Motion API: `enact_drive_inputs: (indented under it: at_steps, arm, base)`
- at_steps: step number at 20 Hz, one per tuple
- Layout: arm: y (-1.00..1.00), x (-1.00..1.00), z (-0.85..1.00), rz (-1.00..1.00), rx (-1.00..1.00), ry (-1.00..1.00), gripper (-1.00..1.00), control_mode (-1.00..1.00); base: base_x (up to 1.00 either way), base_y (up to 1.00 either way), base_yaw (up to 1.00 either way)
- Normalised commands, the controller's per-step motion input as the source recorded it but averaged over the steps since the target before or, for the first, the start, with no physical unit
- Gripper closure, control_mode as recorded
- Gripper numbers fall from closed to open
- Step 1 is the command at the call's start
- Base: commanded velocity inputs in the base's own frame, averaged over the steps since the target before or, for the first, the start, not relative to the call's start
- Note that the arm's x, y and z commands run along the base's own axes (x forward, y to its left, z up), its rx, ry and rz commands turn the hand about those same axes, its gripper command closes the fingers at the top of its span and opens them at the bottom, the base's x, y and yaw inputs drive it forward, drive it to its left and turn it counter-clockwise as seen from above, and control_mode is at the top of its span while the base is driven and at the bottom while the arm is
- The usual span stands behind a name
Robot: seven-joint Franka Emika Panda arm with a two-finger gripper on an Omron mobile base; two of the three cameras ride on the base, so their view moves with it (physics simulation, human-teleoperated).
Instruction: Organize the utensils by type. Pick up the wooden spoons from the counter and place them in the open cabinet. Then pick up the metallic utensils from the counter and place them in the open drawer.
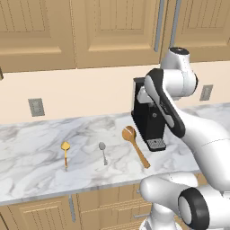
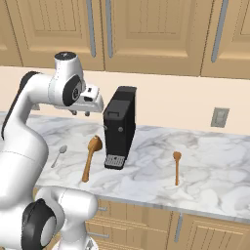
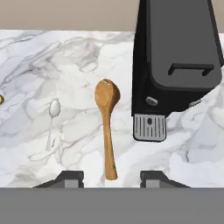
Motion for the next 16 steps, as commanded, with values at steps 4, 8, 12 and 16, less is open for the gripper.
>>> enact_drive_inputs:
  at_steps: [4,8,12,16]
  arm:
    - [0.01,-0.20,-0.07,0.00,0.02,-0.01,-1.00,-1.00]
    - [0.03,-0.38,-0.28,0.02,0.14,-0.02,-1.00,-1.00]
    - [0.11,-0.31,-0.39,0.00,0.10,0.00,-1.00,-1.00]
    - [0.00,-0.03,-0.45,0.00,-0.03,0.10,-1.00,-1.00]
  base:
    - [0.00,0.00,0.00]
    - [0.00,0.00,0.00]
    - [0.00,0.00,0.00]
    - [0.00,0.00,0.00]
